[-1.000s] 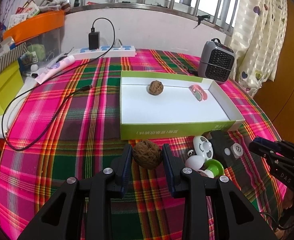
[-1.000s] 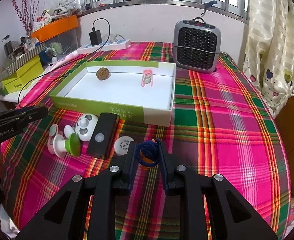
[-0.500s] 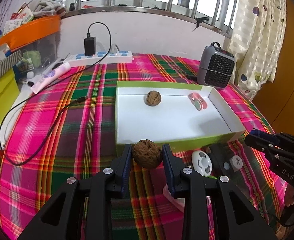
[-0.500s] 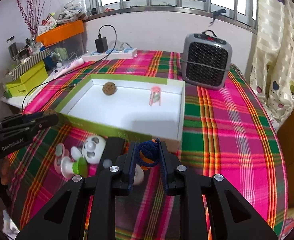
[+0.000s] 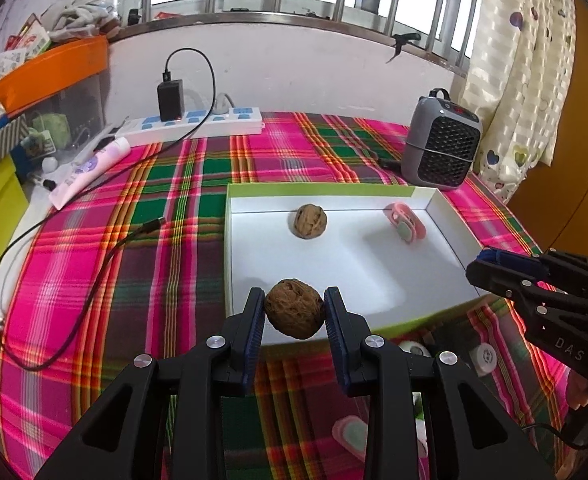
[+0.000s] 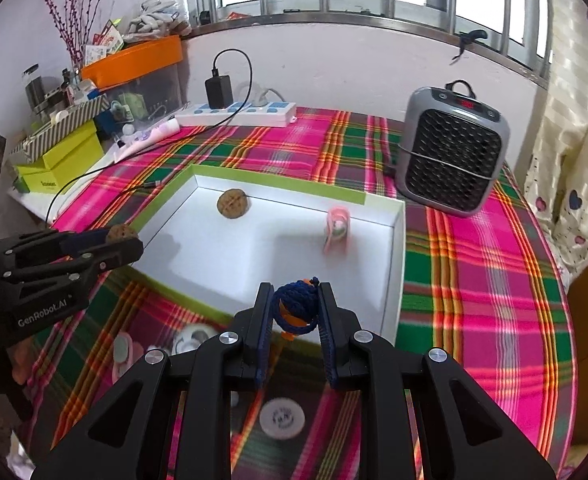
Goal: Organize objects
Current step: 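Carry the walnut in the left tool into the box while the right tool carries the toy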
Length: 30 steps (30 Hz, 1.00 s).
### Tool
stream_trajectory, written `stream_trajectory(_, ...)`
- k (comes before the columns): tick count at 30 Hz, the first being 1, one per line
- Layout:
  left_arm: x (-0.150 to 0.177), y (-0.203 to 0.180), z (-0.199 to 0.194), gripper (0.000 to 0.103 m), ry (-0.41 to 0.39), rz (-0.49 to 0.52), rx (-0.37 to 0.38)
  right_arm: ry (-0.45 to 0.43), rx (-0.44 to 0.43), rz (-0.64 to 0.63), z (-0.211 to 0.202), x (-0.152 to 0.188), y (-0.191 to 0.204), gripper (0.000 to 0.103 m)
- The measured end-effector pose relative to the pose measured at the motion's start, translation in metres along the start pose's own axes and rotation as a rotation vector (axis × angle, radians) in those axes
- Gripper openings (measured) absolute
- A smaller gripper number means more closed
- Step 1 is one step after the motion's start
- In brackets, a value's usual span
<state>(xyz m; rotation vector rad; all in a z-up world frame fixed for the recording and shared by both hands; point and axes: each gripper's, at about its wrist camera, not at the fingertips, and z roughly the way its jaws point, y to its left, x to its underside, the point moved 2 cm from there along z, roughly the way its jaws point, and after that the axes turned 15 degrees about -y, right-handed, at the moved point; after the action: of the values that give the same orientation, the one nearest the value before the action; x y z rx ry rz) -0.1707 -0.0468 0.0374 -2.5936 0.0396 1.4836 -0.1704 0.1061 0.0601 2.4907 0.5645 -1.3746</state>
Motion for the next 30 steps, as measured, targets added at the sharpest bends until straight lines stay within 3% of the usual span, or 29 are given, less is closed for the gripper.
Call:
stream_trajectory(14,-0.017,0.005,0.037,0.028,0.022,0.012,-0.011,0.059,-0.024,-0.022,0.049,-0.025,0.005,0.022)
stream_trajectory(30,-0.023,0.013,0.078,0.028,0.069,0.021,-0.023,0.158,-0.004,-0.082,0.109,-0.031,0.008,0.023)
